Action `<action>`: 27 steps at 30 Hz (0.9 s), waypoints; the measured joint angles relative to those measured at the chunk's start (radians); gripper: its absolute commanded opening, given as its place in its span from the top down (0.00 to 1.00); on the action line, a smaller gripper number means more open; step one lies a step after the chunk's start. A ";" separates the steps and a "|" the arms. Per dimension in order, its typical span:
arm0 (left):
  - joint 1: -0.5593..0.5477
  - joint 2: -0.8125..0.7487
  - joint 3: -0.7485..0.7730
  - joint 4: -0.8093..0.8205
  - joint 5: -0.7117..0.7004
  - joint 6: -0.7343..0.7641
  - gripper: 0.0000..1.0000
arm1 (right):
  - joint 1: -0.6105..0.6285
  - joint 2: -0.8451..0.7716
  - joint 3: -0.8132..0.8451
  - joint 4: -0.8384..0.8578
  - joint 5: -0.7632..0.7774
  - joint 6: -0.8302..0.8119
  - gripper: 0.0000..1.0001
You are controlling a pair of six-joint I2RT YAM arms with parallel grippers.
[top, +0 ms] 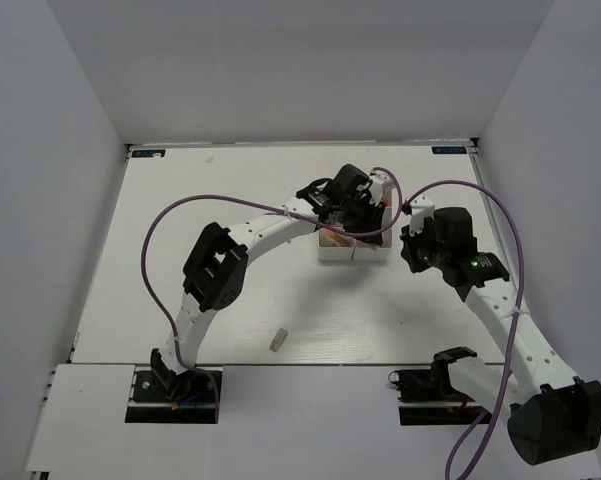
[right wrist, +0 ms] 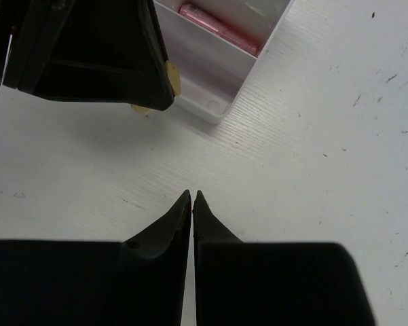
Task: Sort the stationery into containers
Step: Place the stationery in the storage box.
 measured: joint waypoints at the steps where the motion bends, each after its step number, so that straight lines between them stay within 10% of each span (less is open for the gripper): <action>1: 0.002 0.004 0.003 0.005 0.005 0.007 0.95 | -0.001 -0.001 -0.004 0.000 0.002 0.001 0.92; 20: 0.008 0.046 0.047 0.043 -0.148 0.135 0.91 | -0.006 -0.010 -0.007 0.000 0.001 0.007 0.88; 27: 0.000 0.068 0.050 0.035 -0.179 0.140 0.71 | -0.011 -0.013 -0.007 0.000 -0.006 0.013 0.86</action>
